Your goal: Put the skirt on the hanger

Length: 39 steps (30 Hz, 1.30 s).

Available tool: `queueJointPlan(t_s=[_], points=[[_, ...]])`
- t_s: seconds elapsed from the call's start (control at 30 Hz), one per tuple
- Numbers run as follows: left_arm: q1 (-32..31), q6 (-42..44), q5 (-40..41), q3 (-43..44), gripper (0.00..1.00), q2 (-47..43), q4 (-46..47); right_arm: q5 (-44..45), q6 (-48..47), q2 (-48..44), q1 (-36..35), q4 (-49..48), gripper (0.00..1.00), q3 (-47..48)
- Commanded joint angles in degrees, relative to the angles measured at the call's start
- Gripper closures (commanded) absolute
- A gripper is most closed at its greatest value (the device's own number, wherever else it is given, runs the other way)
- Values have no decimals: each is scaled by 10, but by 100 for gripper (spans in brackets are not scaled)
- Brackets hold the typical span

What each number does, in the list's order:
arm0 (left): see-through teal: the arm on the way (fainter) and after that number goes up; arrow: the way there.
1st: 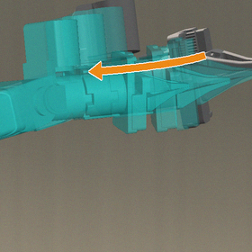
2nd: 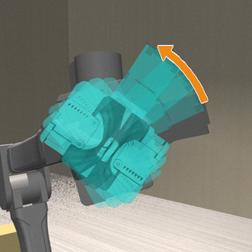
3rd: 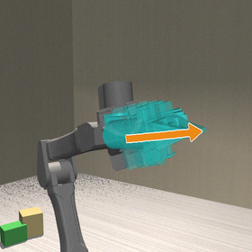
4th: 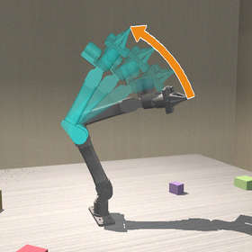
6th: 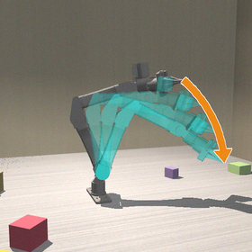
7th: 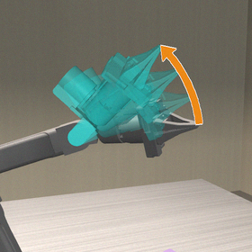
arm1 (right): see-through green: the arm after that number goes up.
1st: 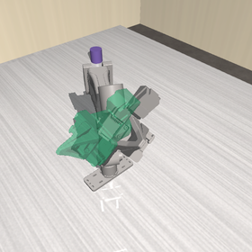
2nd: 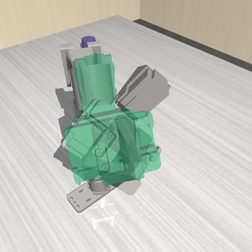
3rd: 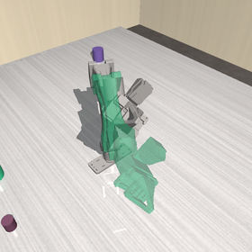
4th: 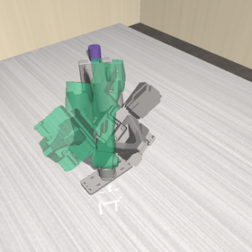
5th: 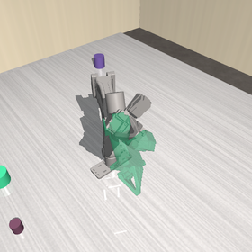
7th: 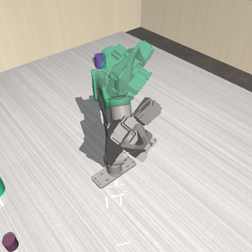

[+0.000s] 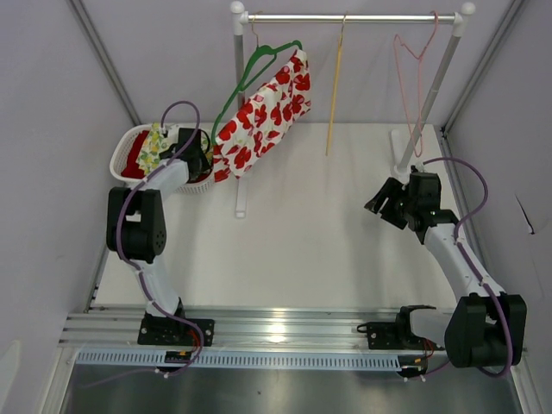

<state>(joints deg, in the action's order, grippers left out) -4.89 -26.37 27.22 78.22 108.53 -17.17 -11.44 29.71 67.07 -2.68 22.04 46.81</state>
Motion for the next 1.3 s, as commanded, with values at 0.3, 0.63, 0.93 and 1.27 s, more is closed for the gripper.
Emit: queueJointPlan(t_s=[0.3, 0.63, 0.93, 1.27], points=[[7, 20, 13, 71, 35, 36, -3, -4, -6, 37, -1, -40, 34, -3], [9, 18, 25, 92, 50, 56, -37, -9, -4, 41, -2, -50, 35, -9], [12, 10, 28, 94, 44, 68, -41, -12, -4, 43, -2, -53, 40, -10], [15, 2, 12, 103, 100, 56, -36, -13, -5, 42, -2, -54, 54, -15]])
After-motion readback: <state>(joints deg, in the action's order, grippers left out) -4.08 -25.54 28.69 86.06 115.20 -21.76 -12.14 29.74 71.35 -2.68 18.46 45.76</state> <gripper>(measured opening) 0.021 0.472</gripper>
